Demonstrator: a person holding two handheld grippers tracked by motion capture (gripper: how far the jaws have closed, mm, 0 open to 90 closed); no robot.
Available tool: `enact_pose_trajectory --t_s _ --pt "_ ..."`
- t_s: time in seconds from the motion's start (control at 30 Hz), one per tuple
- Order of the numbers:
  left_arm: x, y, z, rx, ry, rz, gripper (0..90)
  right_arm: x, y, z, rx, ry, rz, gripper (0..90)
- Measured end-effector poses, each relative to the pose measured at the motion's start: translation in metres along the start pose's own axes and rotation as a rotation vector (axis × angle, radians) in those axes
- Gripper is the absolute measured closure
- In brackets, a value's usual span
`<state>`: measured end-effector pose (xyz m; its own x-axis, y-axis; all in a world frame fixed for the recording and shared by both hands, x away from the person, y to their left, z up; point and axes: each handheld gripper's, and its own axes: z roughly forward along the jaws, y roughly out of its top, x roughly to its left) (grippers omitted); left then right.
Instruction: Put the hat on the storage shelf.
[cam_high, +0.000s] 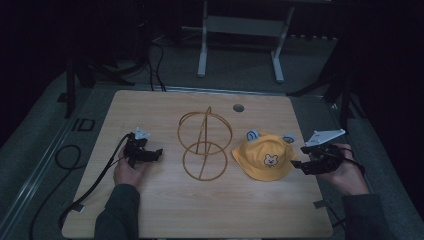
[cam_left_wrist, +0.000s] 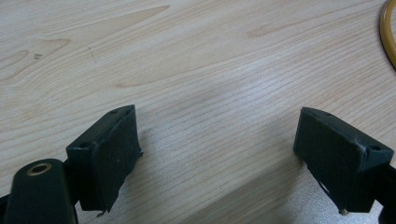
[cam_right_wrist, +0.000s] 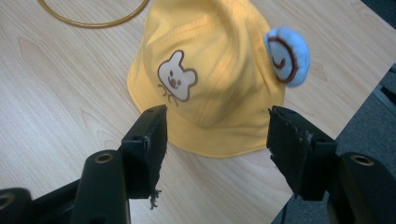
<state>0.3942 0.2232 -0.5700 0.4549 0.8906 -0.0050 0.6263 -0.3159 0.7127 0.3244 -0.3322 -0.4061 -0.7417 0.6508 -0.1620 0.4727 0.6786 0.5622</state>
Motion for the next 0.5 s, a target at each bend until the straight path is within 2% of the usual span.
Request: enact_pose_trajectory --t_s 0.23,0.5 --pt "0.0 0.0 0.0 0.0 0.0 0.0 14.0 -0.003 0.016 0.0 0.0 0.037 -0.048 38.1" --pt "0.0 0.0 0.0 -0.001 0.0 0.0 14.0 -0.008 0.027 0.004 0.021 0.045 -0.074 38.4"
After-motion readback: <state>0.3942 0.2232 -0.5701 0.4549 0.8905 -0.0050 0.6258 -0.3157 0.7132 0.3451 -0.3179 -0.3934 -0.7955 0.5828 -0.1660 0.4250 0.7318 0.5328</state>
